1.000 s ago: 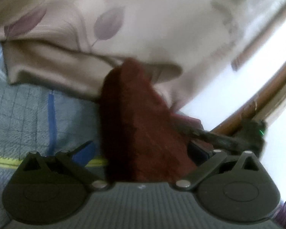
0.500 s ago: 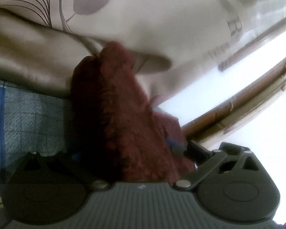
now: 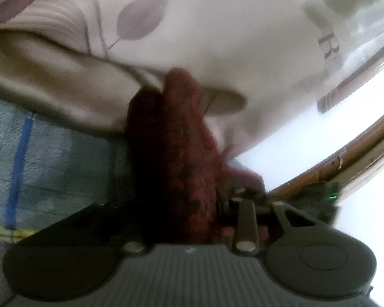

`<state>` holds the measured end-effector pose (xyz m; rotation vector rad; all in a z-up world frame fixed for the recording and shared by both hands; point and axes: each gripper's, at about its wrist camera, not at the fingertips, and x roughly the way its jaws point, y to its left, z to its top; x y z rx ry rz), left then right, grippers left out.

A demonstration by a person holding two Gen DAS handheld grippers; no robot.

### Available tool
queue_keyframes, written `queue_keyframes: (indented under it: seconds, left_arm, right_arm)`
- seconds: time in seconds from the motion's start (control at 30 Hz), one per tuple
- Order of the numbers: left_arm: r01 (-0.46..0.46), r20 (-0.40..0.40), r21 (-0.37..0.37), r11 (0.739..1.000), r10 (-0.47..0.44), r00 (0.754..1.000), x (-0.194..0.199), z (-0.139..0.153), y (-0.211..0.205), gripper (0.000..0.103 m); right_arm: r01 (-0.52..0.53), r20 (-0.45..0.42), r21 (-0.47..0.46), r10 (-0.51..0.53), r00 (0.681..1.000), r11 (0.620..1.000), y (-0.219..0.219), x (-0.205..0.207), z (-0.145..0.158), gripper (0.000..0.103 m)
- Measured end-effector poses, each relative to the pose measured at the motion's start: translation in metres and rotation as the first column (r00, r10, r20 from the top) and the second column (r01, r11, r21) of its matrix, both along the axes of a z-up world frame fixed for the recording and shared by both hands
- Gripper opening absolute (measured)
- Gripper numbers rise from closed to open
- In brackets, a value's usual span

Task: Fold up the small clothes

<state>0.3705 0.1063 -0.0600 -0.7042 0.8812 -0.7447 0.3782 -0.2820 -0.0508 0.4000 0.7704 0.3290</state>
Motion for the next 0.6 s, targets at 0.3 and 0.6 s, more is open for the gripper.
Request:
queue_keyframes:
  seconds: [0.3,0.6]
  left_arm:
    - [0.066,0.088,0.070,0.995,-0.072,0.994,-0.029,0.067,-0.057,0.035]
    - [0.120,0.068,0.042,0.992,-0.122,0.990,-0.038,0.062,-0.110,0.035]
  right_arm:
    - [0.067,0.010,0.198,-0.070,0.997,0.978,-0.025,-0.009,-0.006,0.016]
    - [0.046,0.053,0.486,-0.082,0.995,0.873,-0.060,-0.097,-0.002,0.026]
